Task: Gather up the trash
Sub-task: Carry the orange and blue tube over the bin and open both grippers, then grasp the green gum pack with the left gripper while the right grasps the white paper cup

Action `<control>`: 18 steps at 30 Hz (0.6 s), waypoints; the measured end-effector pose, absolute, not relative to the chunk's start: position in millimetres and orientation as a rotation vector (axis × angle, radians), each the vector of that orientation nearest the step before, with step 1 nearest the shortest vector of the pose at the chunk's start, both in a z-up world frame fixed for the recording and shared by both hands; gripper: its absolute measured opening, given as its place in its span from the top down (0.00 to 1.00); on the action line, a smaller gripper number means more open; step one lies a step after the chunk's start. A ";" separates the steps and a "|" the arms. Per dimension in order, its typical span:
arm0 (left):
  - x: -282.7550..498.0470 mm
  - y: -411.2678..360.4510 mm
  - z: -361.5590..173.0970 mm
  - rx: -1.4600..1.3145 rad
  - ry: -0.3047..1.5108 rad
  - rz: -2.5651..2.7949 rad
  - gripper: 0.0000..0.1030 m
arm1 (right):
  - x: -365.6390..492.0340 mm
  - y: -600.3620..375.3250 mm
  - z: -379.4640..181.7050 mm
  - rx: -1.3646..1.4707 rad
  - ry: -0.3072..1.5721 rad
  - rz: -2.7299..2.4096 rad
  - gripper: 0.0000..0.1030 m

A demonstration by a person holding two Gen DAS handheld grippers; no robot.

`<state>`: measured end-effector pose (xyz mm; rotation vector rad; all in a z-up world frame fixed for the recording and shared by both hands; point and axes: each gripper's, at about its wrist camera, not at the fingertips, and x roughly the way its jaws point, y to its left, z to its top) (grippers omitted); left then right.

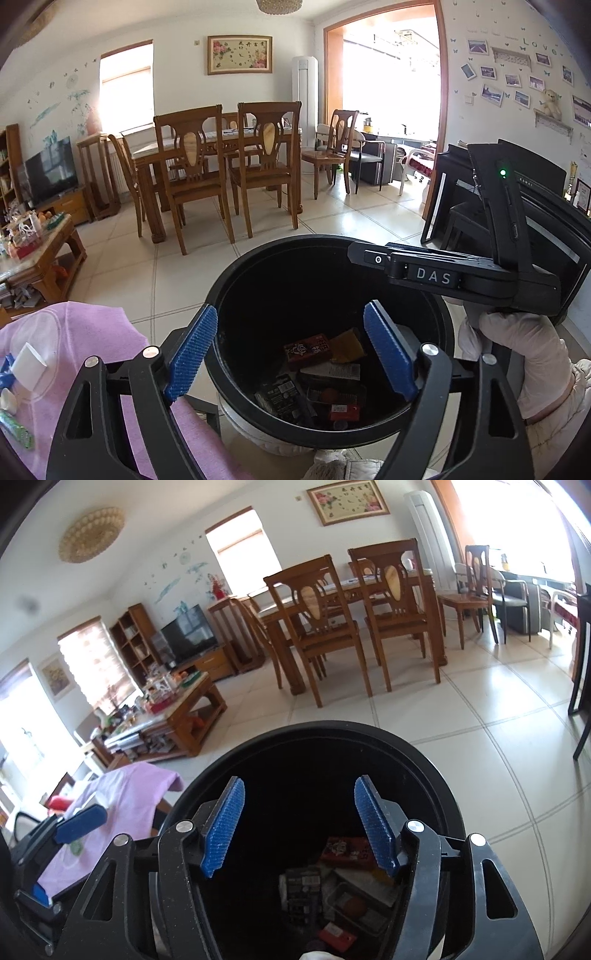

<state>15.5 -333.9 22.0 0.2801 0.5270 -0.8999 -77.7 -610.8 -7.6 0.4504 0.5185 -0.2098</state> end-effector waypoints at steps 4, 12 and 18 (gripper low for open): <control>18.6 -315.1 26.8 0.265 0.524 -0.868 0.18 | -71.9 -597.3 -1.1 0.443 0.512 -0.188 0.30; 41.2 -249.9 29.0 0.240 0.547 -0.753 0.18 | -42.0 -545.9 17.2 0.399 0.511 -0.103 0.29; 70.4 -182.4 24.4 0.188 0.593 -0.614 0.18 | -10.7 -493.7 27.8 0.354 0.530 -0.012 0.29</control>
